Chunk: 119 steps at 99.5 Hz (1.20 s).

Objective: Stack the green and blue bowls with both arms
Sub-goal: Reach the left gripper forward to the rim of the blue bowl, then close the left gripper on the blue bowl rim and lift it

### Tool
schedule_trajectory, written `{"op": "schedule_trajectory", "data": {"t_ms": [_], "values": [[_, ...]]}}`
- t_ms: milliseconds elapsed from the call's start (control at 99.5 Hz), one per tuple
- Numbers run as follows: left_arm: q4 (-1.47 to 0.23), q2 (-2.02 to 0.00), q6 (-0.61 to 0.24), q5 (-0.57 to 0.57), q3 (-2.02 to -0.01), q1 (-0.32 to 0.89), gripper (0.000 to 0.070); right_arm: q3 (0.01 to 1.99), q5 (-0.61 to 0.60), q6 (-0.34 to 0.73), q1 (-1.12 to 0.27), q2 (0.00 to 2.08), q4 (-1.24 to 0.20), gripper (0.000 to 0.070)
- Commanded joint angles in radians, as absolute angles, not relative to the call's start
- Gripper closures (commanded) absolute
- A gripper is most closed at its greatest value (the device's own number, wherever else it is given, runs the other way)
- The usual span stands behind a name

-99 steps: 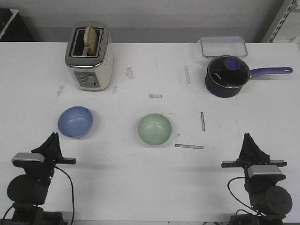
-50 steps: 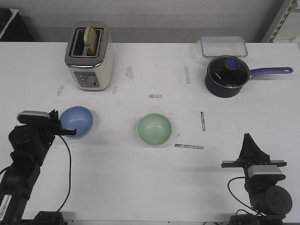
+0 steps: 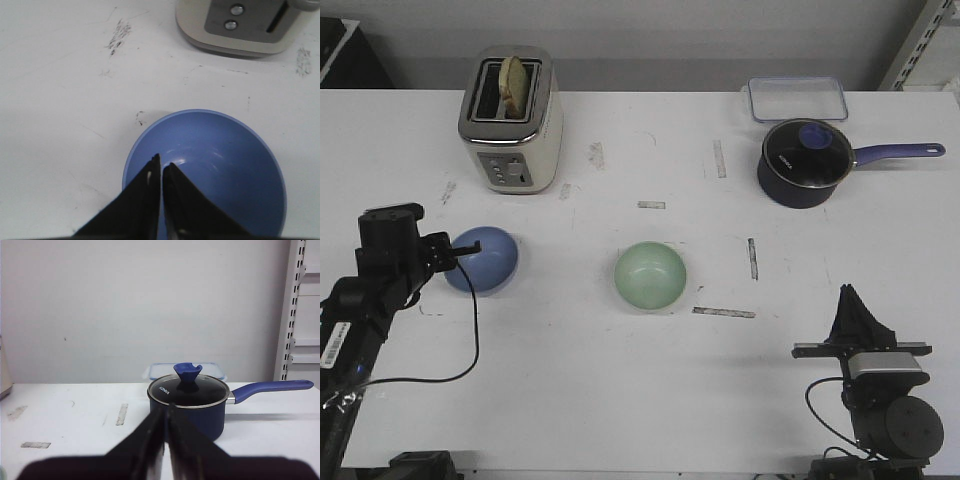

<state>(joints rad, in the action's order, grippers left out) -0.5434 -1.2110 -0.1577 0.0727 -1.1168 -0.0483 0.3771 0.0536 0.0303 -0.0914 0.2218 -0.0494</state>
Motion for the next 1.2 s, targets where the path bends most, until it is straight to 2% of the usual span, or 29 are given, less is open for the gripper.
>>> {"op": "schedule_trajectory", "data": {"t_ms": [0, 111, 201, 402, 563, 603, 714, 784, 1187], "values": [[-0.582, -1.251, -0.284, 0.069, -1.165, -0.067, 0.0699, 0.379, 0.053, 0.025, -0.092, 0.217, -0.042, 0.0698], [-0.622, -1.311, -0.361, 0.069, -1.219, -0.104, 0.0699, 0.379, 0.053, 0.025, -0.092, 0.217, -0.042, 0.0699], [-0.652, -1.348, -0.368, 0.060, -1.250, -0.133, 0.0699, 0.379, 0.053, 0.025, -0.092, 0.217, -0.042, 0.0698], [-0.657, -1.388, -0.326, -0.089, -1.256, -0.199, 0.0699, 0.379, 0.053, 0.025, -0.092, 0.217, -0.042, 0.0698], [-0.693, -1.421, -0.331, -0.229, -1.256, -0.243, 0.0694, 0.379, 0.053, 0.025, -0.092, 0.217, -0.042, 0.0698], [-0.712, -1.430, -0.331, -0.242, -1.256, -0.252, 0.0666, 0.379, 0.053, 0.025, -0.092, 0.217, -0.042, 0.0698], [-0.751, -1.452, -0.328, -0.242, -1.256, -0.269, 0.0416, 0.379, 0.053, 0.025, -0.092, 0.217, -0.042, 0.0699], [-0.764, -1.461, -0.325, -0.242, -1.256, -0.276, 0.0323, 0.379, 0.053, 0.025, -0.092, 0.217, -0.042, 0.0698], [-0.769, -1.584, -0.321, -0.253, -1.256, -0.265, 0.0313, 0.379, 0.053, 0.025, -0.092, 0.217, -0.042, 0.0699]]}}
